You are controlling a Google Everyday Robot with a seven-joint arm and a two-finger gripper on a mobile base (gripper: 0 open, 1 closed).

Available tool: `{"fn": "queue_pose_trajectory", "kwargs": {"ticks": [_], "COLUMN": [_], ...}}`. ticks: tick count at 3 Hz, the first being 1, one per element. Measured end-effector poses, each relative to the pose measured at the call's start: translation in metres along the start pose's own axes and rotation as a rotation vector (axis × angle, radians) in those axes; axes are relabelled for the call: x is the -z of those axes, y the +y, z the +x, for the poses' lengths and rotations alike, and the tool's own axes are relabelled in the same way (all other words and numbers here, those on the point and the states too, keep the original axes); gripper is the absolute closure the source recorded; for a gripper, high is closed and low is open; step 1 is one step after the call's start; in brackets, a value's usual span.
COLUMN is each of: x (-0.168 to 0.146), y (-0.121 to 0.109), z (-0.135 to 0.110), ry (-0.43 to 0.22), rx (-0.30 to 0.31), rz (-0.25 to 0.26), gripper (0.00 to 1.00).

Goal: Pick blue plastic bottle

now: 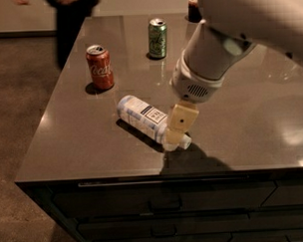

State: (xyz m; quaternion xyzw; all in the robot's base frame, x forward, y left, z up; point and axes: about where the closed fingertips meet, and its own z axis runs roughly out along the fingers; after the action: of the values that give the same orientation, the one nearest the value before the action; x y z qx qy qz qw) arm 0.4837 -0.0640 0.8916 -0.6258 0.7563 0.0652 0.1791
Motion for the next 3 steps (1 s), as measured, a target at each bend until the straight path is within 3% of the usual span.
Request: {"fn": "queue_pose_trajectory", "kwargs": {"ticks": [2, 3], "x": [-0.044, -0.043], "y": [0.002, 0.002], "z": [-0.015, -0.015], "ry": [0.071, 0.071], "rx": [-0.096, -0.099], "rz": [0.022, 0.025], "gripper": [0.00, 0.19]}}
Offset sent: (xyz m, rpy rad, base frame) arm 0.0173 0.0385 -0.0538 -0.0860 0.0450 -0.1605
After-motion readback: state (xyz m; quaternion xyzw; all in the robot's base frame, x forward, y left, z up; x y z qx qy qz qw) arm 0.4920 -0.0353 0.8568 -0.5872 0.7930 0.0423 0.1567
